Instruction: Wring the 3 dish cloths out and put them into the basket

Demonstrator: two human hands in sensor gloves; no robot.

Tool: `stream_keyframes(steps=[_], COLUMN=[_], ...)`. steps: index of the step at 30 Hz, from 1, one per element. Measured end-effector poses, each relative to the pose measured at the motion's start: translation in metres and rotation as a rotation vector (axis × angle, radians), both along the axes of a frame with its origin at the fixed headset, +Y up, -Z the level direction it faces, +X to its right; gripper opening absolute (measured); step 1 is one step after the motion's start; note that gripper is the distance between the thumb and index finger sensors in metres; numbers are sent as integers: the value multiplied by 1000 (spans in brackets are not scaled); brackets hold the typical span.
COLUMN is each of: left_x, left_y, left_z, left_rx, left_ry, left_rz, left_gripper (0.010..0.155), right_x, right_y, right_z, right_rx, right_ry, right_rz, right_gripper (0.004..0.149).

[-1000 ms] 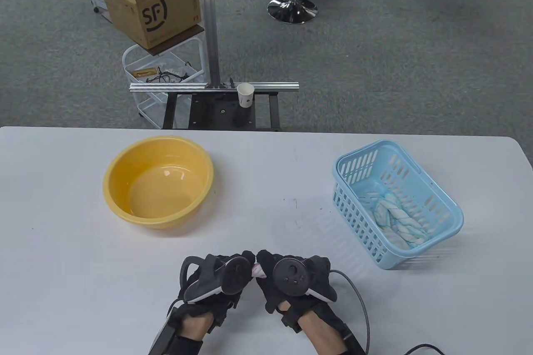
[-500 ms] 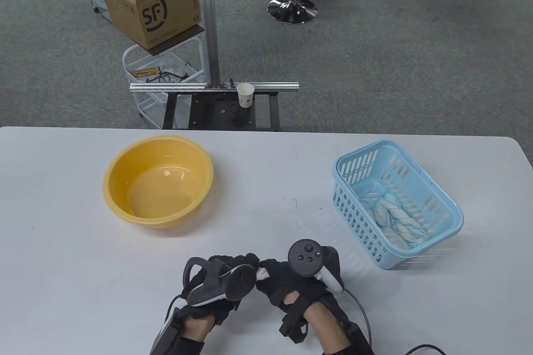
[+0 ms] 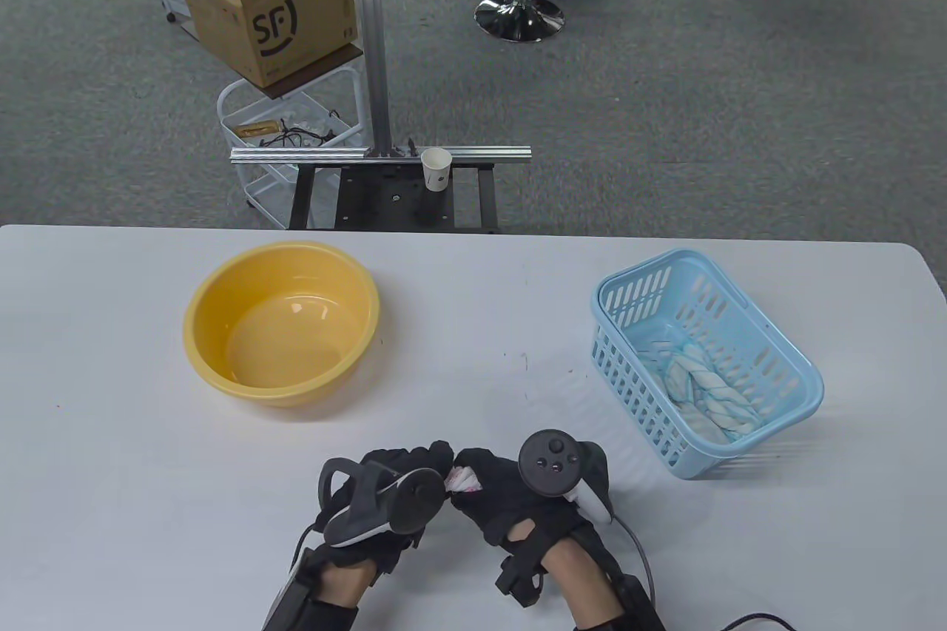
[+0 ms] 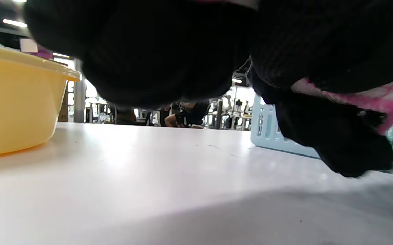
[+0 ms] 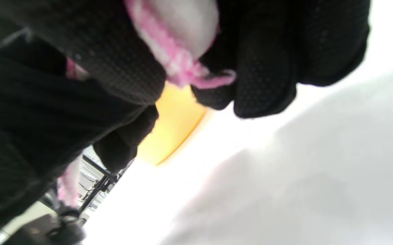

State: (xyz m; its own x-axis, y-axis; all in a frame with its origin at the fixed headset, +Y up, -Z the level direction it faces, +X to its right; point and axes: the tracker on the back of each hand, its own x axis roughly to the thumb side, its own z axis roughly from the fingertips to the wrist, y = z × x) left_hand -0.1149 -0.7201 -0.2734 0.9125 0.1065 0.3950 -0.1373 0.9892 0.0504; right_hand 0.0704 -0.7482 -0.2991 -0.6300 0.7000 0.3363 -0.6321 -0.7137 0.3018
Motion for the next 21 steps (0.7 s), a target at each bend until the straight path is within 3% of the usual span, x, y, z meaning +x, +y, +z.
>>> stream_keyframes(steps=[6,14,18,21], left_x=[-16,-41,-42,-41], left_y=[3,9,6,2], left_z=[-2,-4,-6,-7], left_rx=[-46,-6,-18,-38], left_ry=[51,130,140,137], left_rz=[60,182,186,183], left_gripper=[74,90,94,95], right_x=[11,40,61,88], right_y=[24,66,88,109], right_z=[6,15,12,4], right_rx=[357,606,597,561], right_ry=[-89,-276,-406,-532], right_rz=[142,167,143,220], right_gripper=[62,64,66,68])
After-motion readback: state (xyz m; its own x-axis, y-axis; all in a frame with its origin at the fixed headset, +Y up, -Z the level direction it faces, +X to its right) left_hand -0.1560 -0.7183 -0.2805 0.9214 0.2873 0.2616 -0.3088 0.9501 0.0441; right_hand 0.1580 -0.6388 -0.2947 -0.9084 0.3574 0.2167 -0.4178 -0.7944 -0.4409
